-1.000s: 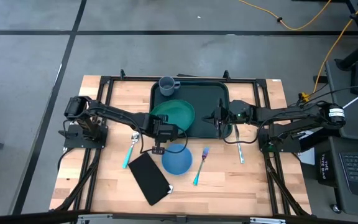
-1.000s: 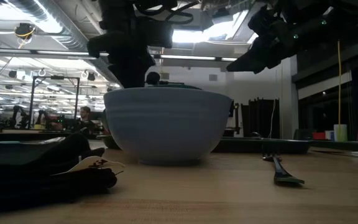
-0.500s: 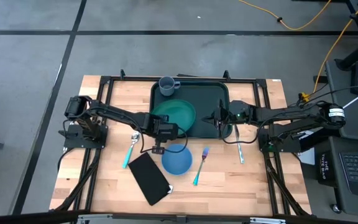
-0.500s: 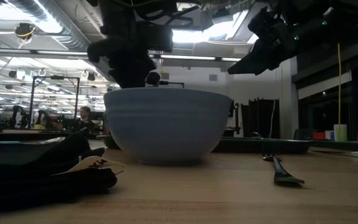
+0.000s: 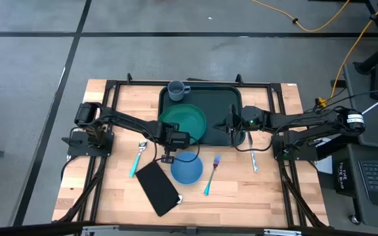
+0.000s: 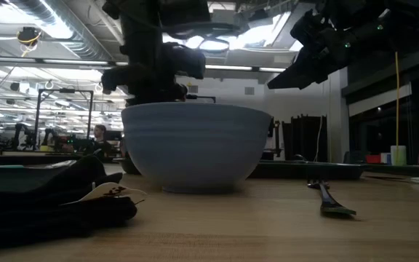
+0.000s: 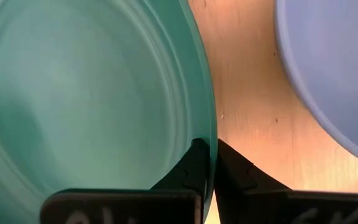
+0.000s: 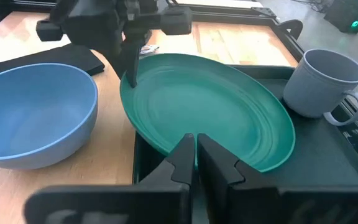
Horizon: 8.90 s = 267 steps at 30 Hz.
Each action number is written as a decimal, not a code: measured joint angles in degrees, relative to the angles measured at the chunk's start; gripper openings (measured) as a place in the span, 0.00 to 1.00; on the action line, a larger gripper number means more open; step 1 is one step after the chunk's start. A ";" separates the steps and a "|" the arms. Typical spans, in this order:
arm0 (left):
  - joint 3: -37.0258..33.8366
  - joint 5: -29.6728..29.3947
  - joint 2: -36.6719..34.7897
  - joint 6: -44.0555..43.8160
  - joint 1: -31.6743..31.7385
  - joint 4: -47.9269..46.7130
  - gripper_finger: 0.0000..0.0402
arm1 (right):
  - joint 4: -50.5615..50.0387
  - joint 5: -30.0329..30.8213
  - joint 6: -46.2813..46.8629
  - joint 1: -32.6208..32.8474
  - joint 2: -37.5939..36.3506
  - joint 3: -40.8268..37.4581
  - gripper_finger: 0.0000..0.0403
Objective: Set up tray
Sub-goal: Put the green plate under the gray mug on the dark green tray, then put the blue bowl on the green plate
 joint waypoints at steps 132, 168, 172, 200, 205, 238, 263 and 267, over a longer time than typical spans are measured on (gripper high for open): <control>-10.68 0.08 -13.78 -53.80 -13.16 8.95 0.35 | 0.15 1.28 10.31 14.47 0.00 0.02 0.05; -10.65 2.13 -7.45 -50.31 -11.15 13.30 0.09 | -0.29 3.23 10.40 16.33 -0.02 0.02 0.06; -10.65 1.42 -7.45 -49.26 -11.20 13.79 0.02 | -0.29 3.23 10.55 16.33 -0.02 0.02 0.06; -10.59 -6.15 -26.61 -36.84 4.34 8.90 0.01 | 4.38 9.68 5.58 17.02 1.88 -0.09 0.06; -10.59 -4.20 -26.37 -33.09 11.58 9.08 0.01 | 5.92 10.16 2.20 17.20 1.88 -0.07 0.06; -10.59 9.96 -20.54 -21.52 33.91 12.55 0.01 | 8.40 15.38 -7.99 16.32 1.88 -0.04 0.06; -10.59 16.64 -9.39 -20.24 38.06 16.79 0.05 | 6.53 15.12 -7.65 13.77 1.88 0.00 0.06; -10.59 16.69 -9.39 -20.54 37.46 16.88 0.10 | 6.51 15.08 -7.58 13.77 1.88 0.00 0.06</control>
